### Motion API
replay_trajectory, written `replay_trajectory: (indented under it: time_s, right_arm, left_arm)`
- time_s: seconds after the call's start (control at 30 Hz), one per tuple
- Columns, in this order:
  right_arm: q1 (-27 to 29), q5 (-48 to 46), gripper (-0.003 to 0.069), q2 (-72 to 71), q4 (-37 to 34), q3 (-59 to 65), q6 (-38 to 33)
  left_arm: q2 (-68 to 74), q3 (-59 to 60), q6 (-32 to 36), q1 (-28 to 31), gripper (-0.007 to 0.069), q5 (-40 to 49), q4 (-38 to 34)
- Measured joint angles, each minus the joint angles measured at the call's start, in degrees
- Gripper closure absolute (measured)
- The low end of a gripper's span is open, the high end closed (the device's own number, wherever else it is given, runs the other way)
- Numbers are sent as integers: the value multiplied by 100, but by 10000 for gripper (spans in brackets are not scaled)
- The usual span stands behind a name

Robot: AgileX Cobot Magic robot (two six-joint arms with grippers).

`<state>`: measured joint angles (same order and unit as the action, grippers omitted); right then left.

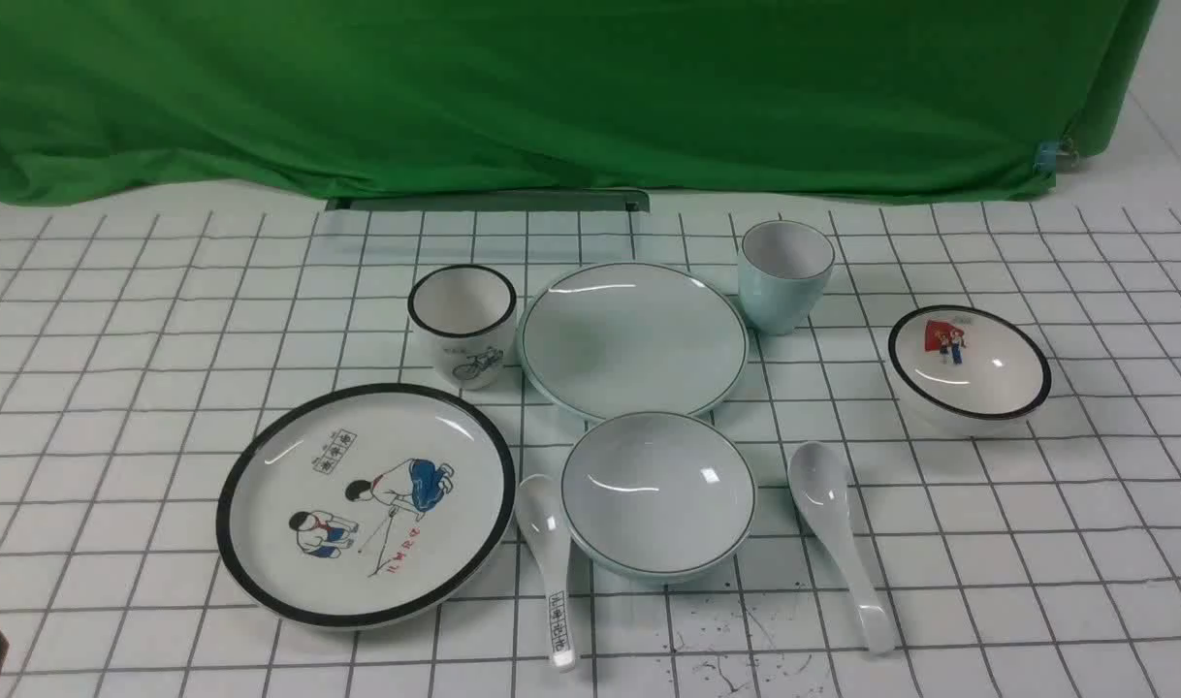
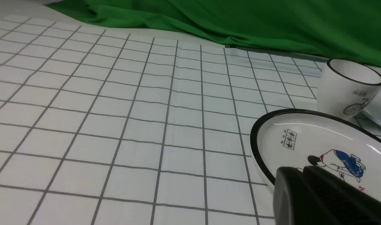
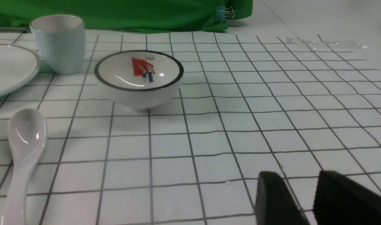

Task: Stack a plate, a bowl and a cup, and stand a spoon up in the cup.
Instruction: Use the right arm to grab a blue rice bowl

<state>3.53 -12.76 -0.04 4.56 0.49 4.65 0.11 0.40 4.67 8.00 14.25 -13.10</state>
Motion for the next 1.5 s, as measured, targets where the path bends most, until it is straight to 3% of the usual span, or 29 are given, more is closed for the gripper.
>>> replay_trajectory:
  time_s: [1.13,1.5]
  right_arm:
    - [0,7,416,0,0,0,5]
    - [0,23,416,0,-253,0,513]
  left_arm:
    - [0,0,0,0,634,-4,303]
    - [0,0,-51,0,634,-113,508]
